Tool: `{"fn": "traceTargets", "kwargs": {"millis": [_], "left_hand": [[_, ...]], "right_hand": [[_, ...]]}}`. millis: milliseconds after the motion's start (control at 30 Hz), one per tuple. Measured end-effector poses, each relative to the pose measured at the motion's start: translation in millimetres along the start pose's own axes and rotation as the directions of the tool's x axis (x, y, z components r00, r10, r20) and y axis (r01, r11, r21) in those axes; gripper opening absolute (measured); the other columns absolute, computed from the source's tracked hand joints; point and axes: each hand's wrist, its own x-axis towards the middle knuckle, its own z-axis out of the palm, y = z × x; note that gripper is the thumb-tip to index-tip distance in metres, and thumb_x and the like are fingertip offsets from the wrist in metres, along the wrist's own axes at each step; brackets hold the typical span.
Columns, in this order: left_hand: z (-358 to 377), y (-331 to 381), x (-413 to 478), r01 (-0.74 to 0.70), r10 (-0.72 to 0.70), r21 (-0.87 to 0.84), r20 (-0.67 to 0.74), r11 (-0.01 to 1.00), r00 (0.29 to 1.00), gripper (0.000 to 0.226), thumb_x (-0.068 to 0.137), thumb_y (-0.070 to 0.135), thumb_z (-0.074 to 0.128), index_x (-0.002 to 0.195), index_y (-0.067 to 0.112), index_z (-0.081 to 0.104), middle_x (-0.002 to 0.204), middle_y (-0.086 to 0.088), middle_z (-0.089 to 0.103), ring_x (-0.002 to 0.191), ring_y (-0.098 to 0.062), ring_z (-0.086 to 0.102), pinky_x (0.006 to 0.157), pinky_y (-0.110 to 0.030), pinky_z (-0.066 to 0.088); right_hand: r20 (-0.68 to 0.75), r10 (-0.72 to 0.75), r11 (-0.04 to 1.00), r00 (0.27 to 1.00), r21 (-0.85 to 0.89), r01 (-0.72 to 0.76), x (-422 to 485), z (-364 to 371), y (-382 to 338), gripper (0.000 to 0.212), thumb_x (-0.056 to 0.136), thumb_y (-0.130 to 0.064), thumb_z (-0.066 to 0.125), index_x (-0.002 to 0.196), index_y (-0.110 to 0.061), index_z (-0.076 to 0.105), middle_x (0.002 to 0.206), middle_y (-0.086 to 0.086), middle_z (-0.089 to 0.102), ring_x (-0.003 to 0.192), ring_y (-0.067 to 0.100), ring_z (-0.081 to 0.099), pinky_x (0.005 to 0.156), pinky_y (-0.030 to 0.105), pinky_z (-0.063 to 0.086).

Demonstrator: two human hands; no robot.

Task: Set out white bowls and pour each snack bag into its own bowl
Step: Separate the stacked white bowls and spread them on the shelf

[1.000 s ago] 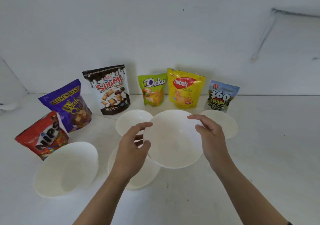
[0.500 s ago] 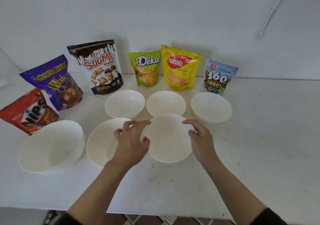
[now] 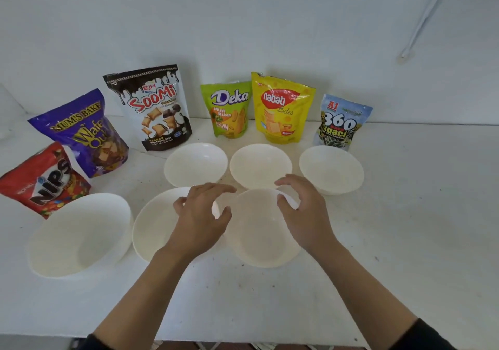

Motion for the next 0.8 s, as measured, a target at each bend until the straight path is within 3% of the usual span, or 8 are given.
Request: {"fn": "traceTargets", "kwargs": {"millis": [167,300,367,433,533,667,733,800], "left_hand": [[-53.6,-13.1,5.3,0.083,-0.099,-0.181,-0.078,0.98,0.992,0.023,0.093,0.03,0.068,0.108,0.047,0.063,0.105,0.025,0.066,0.105,0.002,0.06,0.103,-0.055,0.046],[-101.9,-33.3,-2.8,0.146,-0.172,-0.218,-0.101,0.965,0.98,0.023,0.095,0.027,0.067,0.104,0.047,0.062,0.108,0.02,0.066,0.105,-0.002,0.062,0.082,-0.03,0.055],[-120.3,-48.8,-10.2,0.167,-0.201,-0.212,-0.146,0.963,0.969,0.023,0.095,0.024,0.067,0.105,0.044,0.062,0.108,0.016,0.067,0.102,-0.004,0.063,0.069,-0.017,0.046],[-136.1,-65.4,-19.7,0.186,-0.229,-0.211,-0.204,0.96,0.952,0.02,0.095,0.023,0.067,0.105,0.039,0.065,0.106,0.015,0.068,0.101,-0.006,0.064,0.067,-0.015,0.041],[-156.6,-91.9,-35.7,0.23,-0.287,-0.223,-0.269,0.947,0.919,0.015,0.094,0.025,0.068,0.104,0.036,0.068,0.105,0.014,0.07,0.102,-0.009,0.066,0.074,-0.023,0.049],[-173.0,-130.1,-55.6,0.307,-0.338,-0.142,-0.368,0.941,0.866,0.016,0.091,0.03,0.07,0.1,0.043,0.068,0.103,0.021,0.069,0.102,-0.007,0.063,0.096,-0.053,0.049],[-174.5,-145.6,-63.9,0.365,-0.365,-0.077,-0.382,0.928,0.849,0.018,0.092,0.03,0.07,0.1,0.045,0.064,0.107,0.019,0.065,0.108,-0.012,0.06,0.099,-0.051,0.044],[-171.5,-163.4,-71.4,0.452,-0.409,0.032,-0.371,0.892,0.834,0.017,0.092,0.031,0.069,0.105,0.042,0.065,0.116,0.01,0.06,0.116,-0.019,0.054,0.097,-0.045,0.037]], "right_hand": [[0.101,-0.173,0.98,0.98,0.112,0.162,11.7,25.1,-49.2,0.025,0.095,-0.013,0.063,0.117,-0.025,0.068,0.119,-0.019,0.065,0.116,-0.009,0.054,0.096,0.011,0.043],[0.201,-0.236,0.96,0.951,0.203,0.195,18.3,59.5,-91.8,0.023,0.096,-0.016,0.063,0.115,-0.026,0.068,0.115,-0.016,0.069,0.107,-0.001,0.063,0.089,0.022,0.052],[0.24,-0.262,0.954,0.935,0.21,0.213,19.9,80.1,-109.4,0.022,0.096,-0.016,0.063,0.115,-0.026,0.069,0.111,-0.013,0.07,0.102,0.0,0.065,0.088,0.026,0.054],[0.278,-0.277,0.952,0.92,0.211,0.223,19.8,102.4,-124.1,0.022,0.095,-0.017,0.063,0.115,-0.025,0.069,0.106,-0.01,0.072,0.097,0.002,0.066,0.086,0.028,0.055],[0.34,-0.299,0.946,0.892,0.229,0.23,17.3,137.4,-140.3,0.02,0.096,-0.018,0.063,0.115,-0.024,0.068,0.1,-0.008,0.072,0.094,0.005,0.066,0.085,0.028,0.056],[0.415,-0.303,0.949,0.858,0.214,0.232,13.5,180.9,-153.4,0.018,0.096,-0.018,0.063,0.113,-0.023,0.068,0.096,-0.007,0.071,0.093,0.003,0.065,0.079,0.014,0.05],[0.46,-0.294,0.955,0.838,0.162,0.246,12.4,200.6,-154.8,0.017,0.095,-0.02,0.063,0.111,-0.024,0.069,0.099,-0.006,0.071,0.095,0.003,0.063,0.076,0.011,0.045],[0.503,-0.283,0.956,0.816,0.08,0.282,12.6,220.9,-153.3,0.017,0.094,-0.019,0.063,0.109,-0.023,0.07,0.105,-0.002,0.067,0.099,0.008,0.061,0.08,0.018,0.045]]}}
